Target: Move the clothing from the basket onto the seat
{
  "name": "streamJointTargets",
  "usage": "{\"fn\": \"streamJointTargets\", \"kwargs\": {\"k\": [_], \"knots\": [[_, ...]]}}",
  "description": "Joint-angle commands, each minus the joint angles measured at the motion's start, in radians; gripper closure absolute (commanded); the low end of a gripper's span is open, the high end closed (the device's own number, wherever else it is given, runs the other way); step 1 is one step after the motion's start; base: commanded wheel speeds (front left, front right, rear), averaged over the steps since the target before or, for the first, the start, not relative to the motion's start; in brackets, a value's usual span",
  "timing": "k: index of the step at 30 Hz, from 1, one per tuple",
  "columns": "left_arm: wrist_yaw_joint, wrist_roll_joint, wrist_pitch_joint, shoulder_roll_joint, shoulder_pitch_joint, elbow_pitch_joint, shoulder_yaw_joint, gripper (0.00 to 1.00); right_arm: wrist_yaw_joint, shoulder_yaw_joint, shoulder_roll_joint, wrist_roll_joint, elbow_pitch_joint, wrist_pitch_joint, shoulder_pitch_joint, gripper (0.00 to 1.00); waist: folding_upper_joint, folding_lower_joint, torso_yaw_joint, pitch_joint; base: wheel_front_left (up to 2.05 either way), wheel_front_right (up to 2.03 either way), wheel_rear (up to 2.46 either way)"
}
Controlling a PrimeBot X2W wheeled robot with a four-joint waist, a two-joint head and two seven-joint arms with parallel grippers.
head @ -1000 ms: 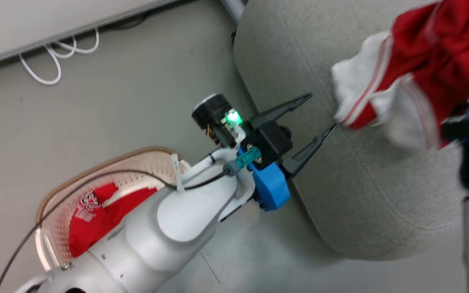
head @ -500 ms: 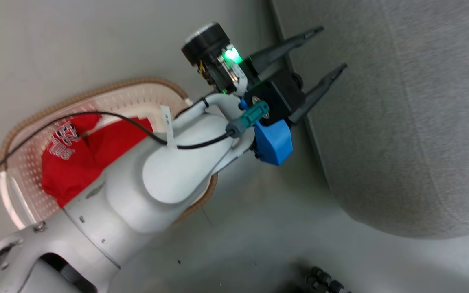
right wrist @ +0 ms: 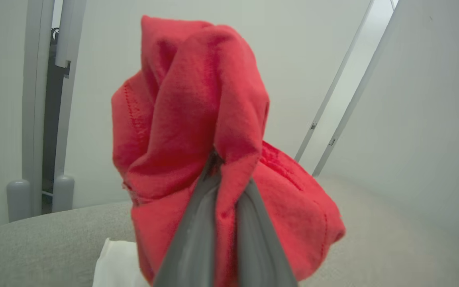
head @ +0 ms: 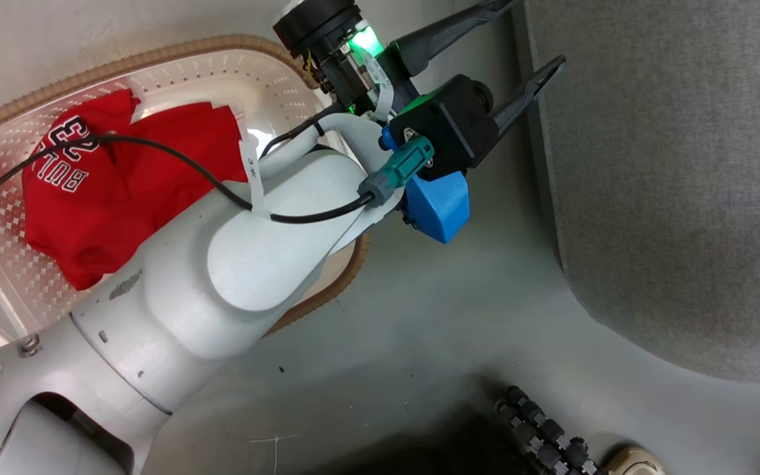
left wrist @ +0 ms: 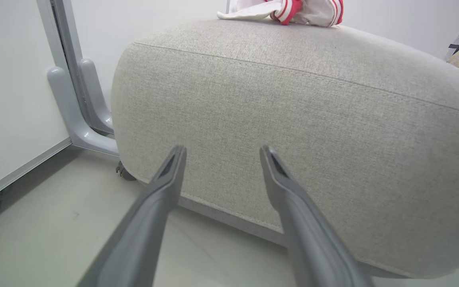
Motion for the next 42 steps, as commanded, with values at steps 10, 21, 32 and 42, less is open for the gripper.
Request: {"fn": "streamJointTargets", "kwargs": {"k": [10, 21, 32, 42], "knots": [[0.014, -0.004, 0.004, 0.019, 0.006, -0.019, -0.013, 0.00, -0.001, 0.012, 0.077, -0.019, 0.112, 0.000, 0.072, 1.00, 0.0000, -0.0002, 0.006, 0.008, 0.00, 0.00, 0.00], [0.019, -0.024, -0.023, 0.008, 0.037, -0.006, -0.017, 0.00, -0.001, 0.033, 0.109, -0.030, 0.104, 0.000, 0.175, 0.00, 0.0000, -0.0002, 0.015, -0.048, 0.00, 0.00, 0.00], [0.042, -0.057, -0.059, -0.011, 0.105, 0.011, 0.018, 0.00, 0.000, 0.123, 0.151, -0.035, -0.116, 0.000, 0.407, 0.00, 0.0000, -0.0002, 0.054, -0.184, 0.00, 0.00, 0.00], [0.097, -0.061, -0.061, 0.011, 0.210, -0.074, 0.187, 0.00, -0.001, 0.308, 0.177, -0.049, -0.285, 0.000, 0.474, 0.00, 0.0000, -0.0002, 0.134, -0.316, 0.00, 0.00, 0.00]]}}
